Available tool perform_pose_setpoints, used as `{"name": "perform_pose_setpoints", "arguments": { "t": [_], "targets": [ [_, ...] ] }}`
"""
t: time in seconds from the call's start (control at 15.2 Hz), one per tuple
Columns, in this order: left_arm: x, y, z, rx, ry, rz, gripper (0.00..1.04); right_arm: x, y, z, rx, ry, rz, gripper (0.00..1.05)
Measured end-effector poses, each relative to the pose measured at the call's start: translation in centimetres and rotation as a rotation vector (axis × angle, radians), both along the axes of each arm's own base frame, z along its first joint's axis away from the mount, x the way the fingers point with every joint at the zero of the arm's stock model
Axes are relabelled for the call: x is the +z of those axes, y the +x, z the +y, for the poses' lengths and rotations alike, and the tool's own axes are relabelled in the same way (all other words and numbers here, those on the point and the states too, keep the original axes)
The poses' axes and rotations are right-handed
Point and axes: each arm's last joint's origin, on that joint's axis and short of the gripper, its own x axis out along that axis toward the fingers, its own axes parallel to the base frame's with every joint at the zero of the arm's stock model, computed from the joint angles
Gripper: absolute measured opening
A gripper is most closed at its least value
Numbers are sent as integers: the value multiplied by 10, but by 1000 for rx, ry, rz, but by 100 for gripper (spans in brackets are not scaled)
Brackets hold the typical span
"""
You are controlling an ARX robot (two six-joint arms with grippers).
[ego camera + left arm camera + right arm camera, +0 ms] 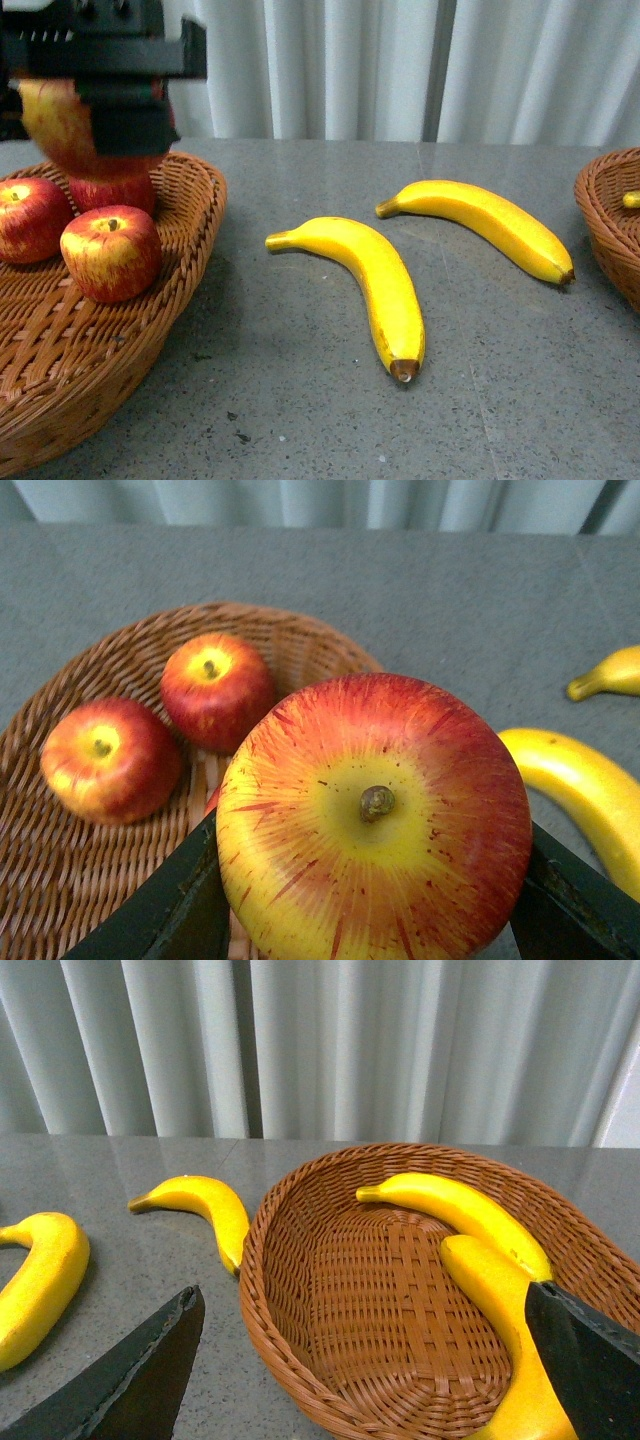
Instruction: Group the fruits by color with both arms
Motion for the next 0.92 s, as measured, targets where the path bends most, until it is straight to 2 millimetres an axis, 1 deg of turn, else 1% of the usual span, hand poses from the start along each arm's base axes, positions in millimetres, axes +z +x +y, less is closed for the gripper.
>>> {"name": "perform_pose_setpoints", "arguments": {
  "t": [0.13,0.26,0.4,0.53,0.59,0.66,0.79,0.92],
  "targets": [
    [-13,-10,6,42,-2,23,68,0,0,0,0,0,-1,98],
    [-19,-13,8,81,-5,23,68,0,0,0,0,0,0,98],
    [-23,-16,5,74,-5,33,69,0,0,0,0,0,0,98],
    [-24,-18,2,62,-17,31,92,0,0,0,0,0,0,98],
    [-23,-19,-1,55,-21,25,100,0,0,0,0,0,0,98],
    [-23,-20,-2,46,-25,21,97,0,0,0,0,0,-1,98],
    [-19,-22,-6,26,-32,-2,98,0,0,0,0,0,0,98],
    [-1,-23,-6,-35,-59,-107,98,0,0,0,0,0,0,98]
  ]
}}
